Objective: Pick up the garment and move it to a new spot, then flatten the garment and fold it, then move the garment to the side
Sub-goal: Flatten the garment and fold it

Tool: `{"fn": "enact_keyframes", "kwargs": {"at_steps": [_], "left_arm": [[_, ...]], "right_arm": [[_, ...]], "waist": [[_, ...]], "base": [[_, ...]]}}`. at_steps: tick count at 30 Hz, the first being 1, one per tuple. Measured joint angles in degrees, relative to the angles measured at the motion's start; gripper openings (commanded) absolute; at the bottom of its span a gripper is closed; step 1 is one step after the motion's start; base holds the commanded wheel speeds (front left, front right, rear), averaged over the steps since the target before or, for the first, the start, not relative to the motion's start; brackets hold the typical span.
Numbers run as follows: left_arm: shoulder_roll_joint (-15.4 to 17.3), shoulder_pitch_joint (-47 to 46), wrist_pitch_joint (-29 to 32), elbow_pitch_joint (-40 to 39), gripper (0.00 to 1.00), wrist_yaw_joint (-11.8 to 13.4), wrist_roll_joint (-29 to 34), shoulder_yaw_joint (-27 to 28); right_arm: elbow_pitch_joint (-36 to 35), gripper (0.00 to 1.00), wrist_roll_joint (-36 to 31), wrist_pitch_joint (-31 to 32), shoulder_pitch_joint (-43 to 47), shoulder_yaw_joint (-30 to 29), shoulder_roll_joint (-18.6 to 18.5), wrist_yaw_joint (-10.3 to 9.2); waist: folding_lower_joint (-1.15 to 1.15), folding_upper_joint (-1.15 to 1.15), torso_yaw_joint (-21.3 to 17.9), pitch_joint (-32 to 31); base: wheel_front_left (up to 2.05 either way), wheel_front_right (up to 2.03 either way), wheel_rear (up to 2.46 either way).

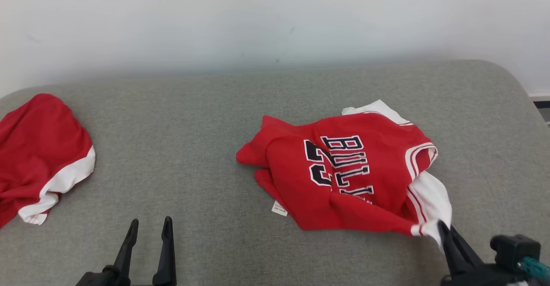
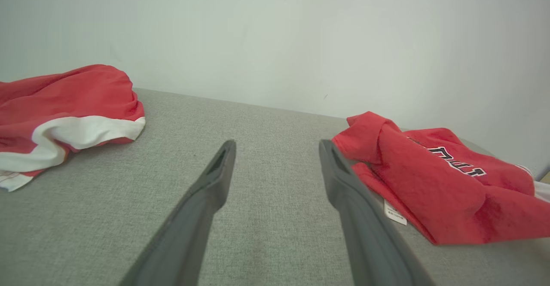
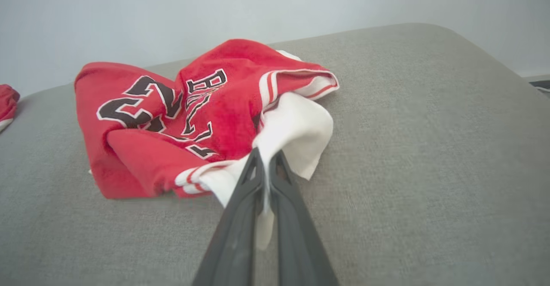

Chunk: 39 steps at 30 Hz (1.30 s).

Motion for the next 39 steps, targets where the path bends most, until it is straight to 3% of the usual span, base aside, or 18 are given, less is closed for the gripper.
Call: {"fn": "enact_keyframes", "kwargs": {"at_steps": [4, 9, 10, 11, 12, 21, 34, 39], "left_arm": [[0.01, -0.06, 0.0, 0.01, 1.0, -0.04, -0.03, -0.04], [-0.01, -0.21, 0.0, 0.03, 1.0, -0.03, -0.32, -0.23], [0.0, -0.24, 0.0, 0.07, 1.0, -0.04, -0.33, -0.21], [0.0, -0.26, 0.0, 0.1, 1.0, -0.14, -0.33, -0.2], [-0.01, -0.3, 0.0, 0.13, 1.0, -0.2, -0.33, -0.19], [0.0, -0.35, 0.0, 0.41, 1.0, -0.42, -0.21, 0.05], [0.0, -0.34, 0.0, 0.83, 1.0, -1.08, 0.67, 0.77], [0.01, -1.71, 0.0, 2.56, 1.0, -2.38, 1.22, 0.25]], "right_arm": [[-4.68, 0.0, -1.14, 5.97, 5.02, -3.24, 1.49, 0.0], [-4.63, 0.0, -3.08, 9.39, 7.47, -5.33, 2.56, 0.0], [-4.55, 0.06, -3.39, 9.39, 7.45, -5.42, 2.85, 0.0], [-4.57, 0.69, -3.55, 8.92, 7.4, -5.79, 3.24, 0.0], [-4.56, 1.0, -3.9, 8.62, 7.31, -6.11, 3.5, 0.0], [-6.37, 1.0, -9.49, 1.29, 4.83, -8.68, 4.52, -0.01], [-3.59, 1.0, -9.79, -8.25, 1.32, -3.79, 7.13, 0.0], [-1.19, 1.0, -9.62, -9.67, 0.13, -2.26, 7.91, -0.01]], "waist": [[0.0, 0.0, -1.2, 0.26], [0.0, 0.0, -2.09, 0.69], [0.0, 0.0, -2.17, 0.77], [0.0, 0.0, -2.23, 0.84], [0.0, 0.0, -2.28, 0.9], [0.0, 0.0, -2.03, 0.57], [0.0, 0.0, -2.02, -0.47], [0.0, 0.0, -2.31, -0.19]], "base": [[0.0, 0.0, 0.0], [0.0, 0.0, 0.0], [0.0, 0.0, 0.0], [0.0, 0.0, 0.0], [0.0, 0.0, 0.0], [0.0, 0.0, 0.0], [0.0, 0.0, 0.0], [0.0, 0.0, 0.0]]}}
